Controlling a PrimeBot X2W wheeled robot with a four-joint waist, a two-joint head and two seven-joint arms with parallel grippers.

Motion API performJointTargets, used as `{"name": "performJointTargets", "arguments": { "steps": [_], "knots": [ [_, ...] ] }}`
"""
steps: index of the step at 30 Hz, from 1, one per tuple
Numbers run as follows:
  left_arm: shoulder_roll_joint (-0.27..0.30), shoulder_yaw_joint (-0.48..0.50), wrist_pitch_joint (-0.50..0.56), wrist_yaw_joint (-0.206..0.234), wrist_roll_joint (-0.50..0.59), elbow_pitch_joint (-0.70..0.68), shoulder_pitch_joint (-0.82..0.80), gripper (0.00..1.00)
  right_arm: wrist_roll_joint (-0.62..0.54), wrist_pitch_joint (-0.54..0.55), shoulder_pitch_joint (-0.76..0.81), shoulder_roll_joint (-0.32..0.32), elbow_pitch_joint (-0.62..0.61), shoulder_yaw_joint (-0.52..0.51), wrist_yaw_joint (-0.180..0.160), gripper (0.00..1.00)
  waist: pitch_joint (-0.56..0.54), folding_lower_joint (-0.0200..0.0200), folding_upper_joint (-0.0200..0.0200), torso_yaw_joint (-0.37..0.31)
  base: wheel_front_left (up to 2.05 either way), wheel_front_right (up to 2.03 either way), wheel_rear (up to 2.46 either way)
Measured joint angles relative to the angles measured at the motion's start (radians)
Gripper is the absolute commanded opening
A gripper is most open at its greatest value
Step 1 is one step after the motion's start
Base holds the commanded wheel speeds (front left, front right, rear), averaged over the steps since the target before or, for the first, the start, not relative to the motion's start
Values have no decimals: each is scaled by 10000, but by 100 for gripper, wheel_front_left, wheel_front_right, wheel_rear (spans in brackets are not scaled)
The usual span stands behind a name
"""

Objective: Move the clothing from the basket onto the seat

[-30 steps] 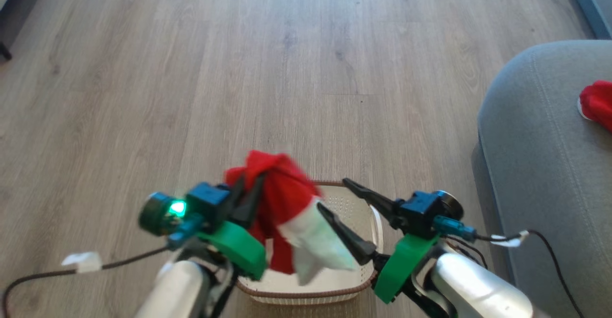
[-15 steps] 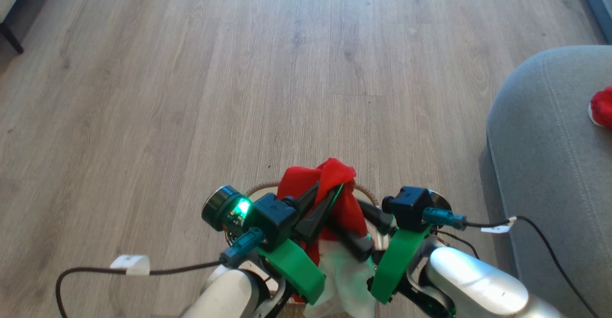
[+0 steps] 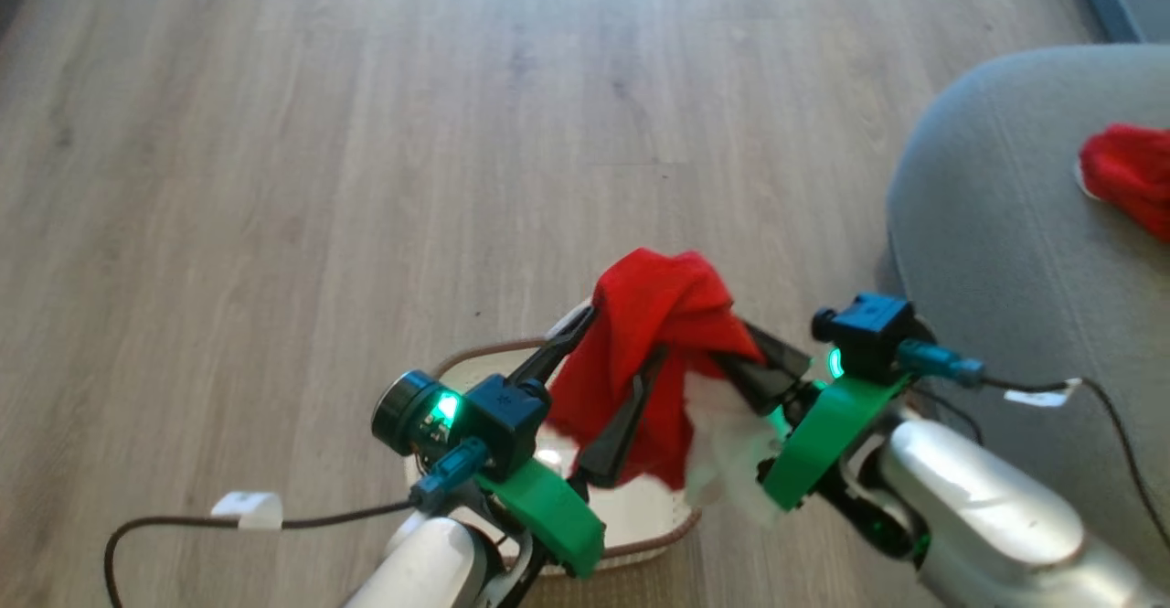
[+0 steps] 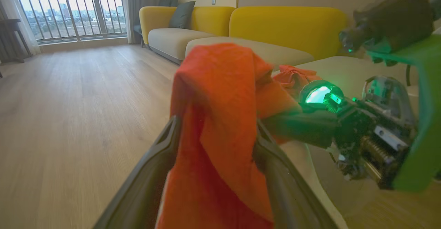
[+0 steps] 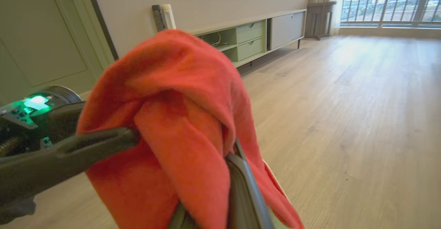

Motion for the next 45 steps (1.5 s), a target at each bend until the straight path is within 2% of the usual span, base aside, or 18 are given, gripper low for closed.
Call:
{"name": "performJointTargets", "arguments": {
  "steps": [6, 13, 19, 23, 28, 35, 41, 45],
  "knots": [
    [-40, -81, -382, 2, -46, 428, -2, 100, -268, 0, 52, -351, -359, -761, 0, 0, 186, 0, 0, -918, 0, 0, 0],
    [-161, -407, -579, -59, -40, 817, -458, 100, -516, 0, 147, -616, -589, -1630, 0, 0, 524, 1, 0, -2437, 0, 0, 0],
    [-240, -748, -706, -136, -44, 1064, -726, 100, -681, 0, 823, -807, -585, -2412, 0, 0, 831, 0, 0, -3668, 0, 0, 0],
    [-242, -872, -719, -142, -56, 1179, -768, 100, -727, 0, 1146, -803, -602, -2838, 0, 0, 1057, 0, 0, -4200, 0, 0, 0],
    [-244, -970, -742, -142, -56, 1258, -950, 100, -872, 0, 1255, -732, -723, -3473, 0, 0, 1432, 1, 0, -4384, 0, 0, 0],
    [-182, -982, -581, -136, -13, 1250, -1331, 100, -1032, 0, 773, -341, -635, -4523, 0, 0, 2276, 1, 0, -4165, 0, 0, 0],
    [153, -909, -293, -132, 178, 1087, -2149, 100, -428, 0, -2158, -207, 69, -5871, 0, 0, 3533, 2, 0, -3874, 0, 0, 0],
    [238, -757, -244, -119, 268, 989, -2638, 100, -224, 96, -4404, -698, 1250, -6389, 0, 0, 4433, 4, 0, -3572, 0, 0, 0]
  ]
}}
